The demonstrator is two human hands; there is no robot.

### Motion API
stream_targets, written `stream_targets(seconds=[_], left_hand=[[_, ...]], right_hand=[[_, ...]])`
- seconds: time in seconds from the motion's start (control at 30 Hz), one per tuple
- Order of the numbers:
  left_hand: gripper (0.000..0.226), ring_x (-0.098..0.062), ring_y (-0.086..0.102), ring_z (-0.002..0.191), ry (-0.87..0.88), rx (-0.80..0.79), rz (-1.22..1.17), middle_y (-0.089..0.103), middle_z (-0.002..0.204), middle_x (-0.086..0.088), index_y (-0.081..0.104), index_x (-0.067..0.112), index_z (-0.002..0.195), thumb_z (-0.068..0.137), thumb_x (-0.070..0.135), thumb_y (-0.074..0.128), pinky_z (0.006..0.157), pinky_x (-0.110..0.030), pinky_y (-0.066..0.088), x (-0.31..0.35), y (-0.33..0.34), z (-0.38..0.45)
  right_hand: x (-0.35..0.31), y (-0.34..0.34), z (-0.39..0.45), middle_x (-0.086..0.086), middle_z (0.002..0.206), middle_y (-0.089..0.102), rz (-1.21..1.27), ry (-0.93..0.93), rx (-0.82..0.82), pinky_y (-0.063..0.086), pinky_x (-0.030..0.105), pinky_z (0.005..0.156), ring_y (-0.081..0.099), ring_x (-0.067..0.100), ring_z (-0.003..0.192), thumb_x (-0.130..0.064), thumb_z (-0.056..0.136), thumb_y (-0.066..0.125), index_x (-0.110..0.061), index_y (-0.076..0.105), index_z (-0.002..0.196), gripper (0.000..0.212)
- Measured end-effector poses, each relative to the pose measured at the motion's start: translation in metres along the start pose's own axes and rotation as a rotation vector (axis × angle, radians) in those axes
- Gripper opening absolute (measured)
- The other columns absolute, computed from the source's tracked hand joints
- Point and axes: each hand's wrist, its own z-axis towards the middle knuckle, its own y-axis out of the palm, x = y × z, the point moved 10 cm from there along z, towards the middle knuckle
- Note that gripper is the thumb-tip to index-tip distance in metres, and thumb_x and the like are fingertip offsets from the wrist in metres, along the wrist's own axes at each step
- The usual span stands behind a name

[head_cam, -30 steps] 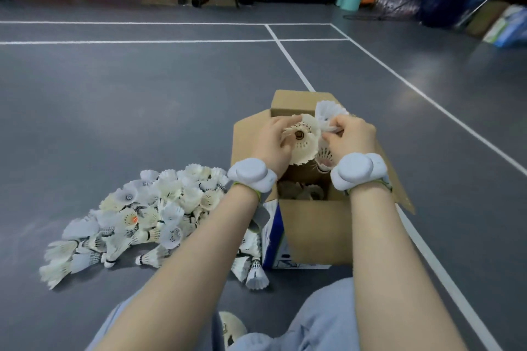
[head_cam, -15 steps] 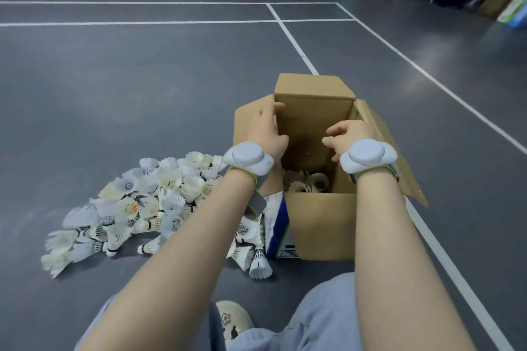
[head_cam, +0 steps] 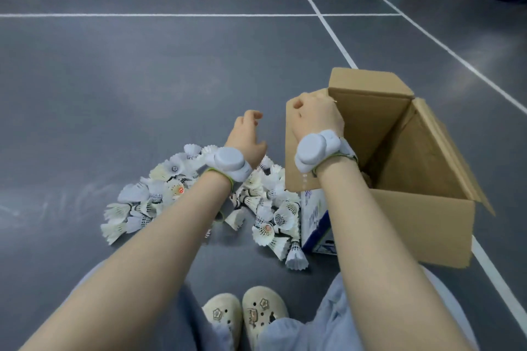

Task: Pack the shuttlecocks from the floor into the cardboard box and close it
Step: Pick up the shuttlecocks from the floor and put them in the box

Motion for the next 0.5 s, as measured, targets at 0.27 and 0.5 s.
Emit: stream_targets(seconds=[0.27, 0.5], left_hand=[[0.046, -0.031, 0.054, 0.111, -0.297, -0.058, 0.129, 0.044, 0.136, -0.012, 0.034, 0.01, 0.135, 0.091, 0.003, 0.044, 0.096, -0.039, 0.044, -0.131, -0.016, -0.021], [0.04, -0.03, 0.047, 0.123, -0.582, -0.183, 0.18, 0.042, 0.136, -0.014, 0.037, 0.011, 0.132, 0.093, 0.017, 0.045, 0.102, -0.041, 0.04, -0.234, 0.061, -0.082]], right_hand=[[-0.036, 0.162, -0.056, 0.014, 0.12, 0.065, 0.118, 0.011, -0.621, 0.052, 0.034, 0.091, 0.06, 0.032, 0.114, -0.01, 0.09, 0.045, -0.006, 0.064, 0.113, 0.03], [0.074, 0.278, -0.153, 0.019, 0.138, 0.049, 0.21, 0.517, -0.789, 0.04, 0.032, 0.1, 0.047, 0.031, 0.127, -0.014, 0.095, 0.048, 0.0, 0.047, 0.133, 0.041]])
